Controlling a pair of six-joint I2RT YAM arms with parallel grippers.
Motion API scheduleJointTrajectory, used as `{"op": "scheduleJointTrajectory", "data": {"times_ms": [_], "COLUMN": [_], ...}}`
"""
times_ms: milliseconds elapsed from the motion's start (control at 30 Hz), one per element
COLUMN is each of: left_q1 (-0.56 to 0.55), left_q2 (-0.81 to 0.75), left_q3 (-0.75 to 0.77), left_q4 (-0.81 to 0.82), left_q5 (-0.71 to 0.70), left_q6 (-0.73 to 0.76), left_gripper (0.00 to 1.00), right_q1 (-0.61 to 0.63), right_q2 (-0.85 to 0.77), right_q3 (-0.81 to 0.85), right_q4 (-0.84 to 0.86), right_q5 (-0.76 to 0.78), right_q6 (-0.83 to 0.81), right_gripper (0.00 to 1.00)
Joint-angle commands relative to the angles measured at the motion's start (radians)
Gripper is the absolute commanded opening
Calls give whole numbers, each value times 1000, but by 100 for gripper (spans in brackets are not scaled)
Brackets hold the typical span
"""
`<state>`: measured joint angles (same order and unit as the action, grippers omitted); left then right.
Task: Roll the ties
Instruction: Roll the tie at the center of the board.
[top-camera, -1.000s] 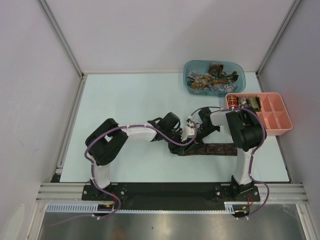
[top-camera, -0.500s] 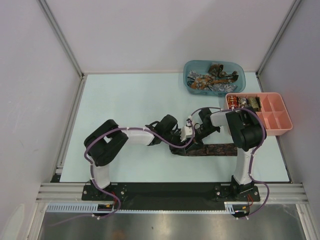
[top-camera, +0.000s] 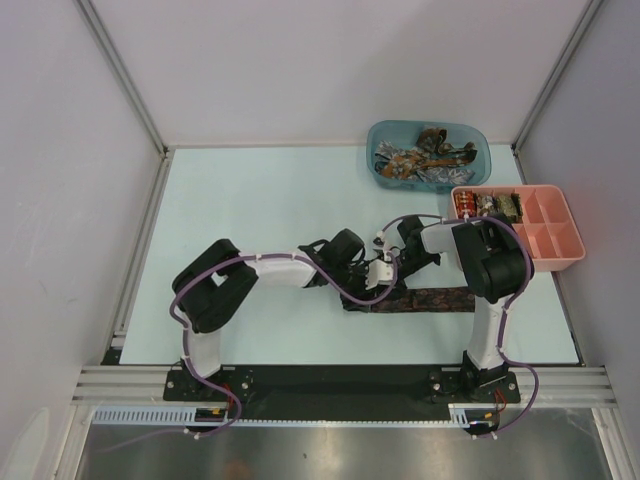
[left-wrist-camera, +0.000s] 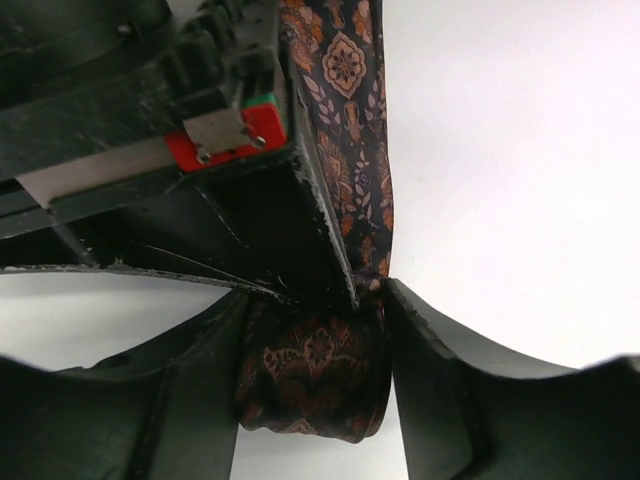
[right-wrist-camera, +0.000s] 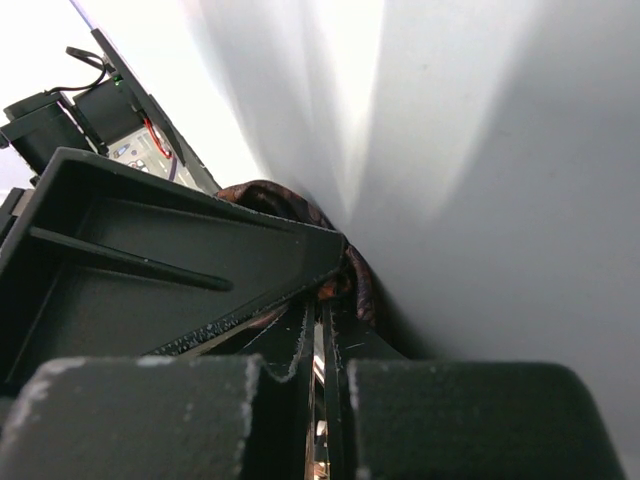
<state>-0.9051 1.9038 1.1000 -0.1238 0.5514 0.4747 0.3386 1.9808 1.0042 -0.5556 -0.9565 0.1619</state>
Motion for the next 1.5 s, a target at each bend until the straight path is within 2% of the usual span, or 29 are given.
{"op": "scheduleJointTrajectory", "data": {"times_ms": [0,200,333,500,667,967,1033,1267,1467], "left_q1": [8,23,43,95,95,66,58,26,-2], "left_q2": [-20,-54,-77,-95,-100,-80,-80,-37,18], "left_q3": [-58,-84,-111,-124,-127,-94,-88,-57,-71], "left_q4": [-47,27,81,81,73,119,164,187,150], "left_q5": [25,74,110,145,160,179,179,177,108], "left_q6": [36,15,-10,-27,-11,-64,-76,-113,-74], "left_gripper": [61,63,58,63,65,60,56,54,47], "right_q1": [19,19,10,7,7,8,8,11,10], "right_q2": [39,43,43,43,44,49,46,47,36], "right_q3": [-7,-6,-9,-9,-10,-10,-12,-10,-12], "right_q4": [56,54,52,52,52,59,57,59,56], "right_q5": [145,147,150,150,147,137,137,130,127], "right_q6": [-30,-33,-35,-35,-36,-33,-35,-32,-38], "right_gripper": [0,0,0,0,0,0,0,0,0]}}
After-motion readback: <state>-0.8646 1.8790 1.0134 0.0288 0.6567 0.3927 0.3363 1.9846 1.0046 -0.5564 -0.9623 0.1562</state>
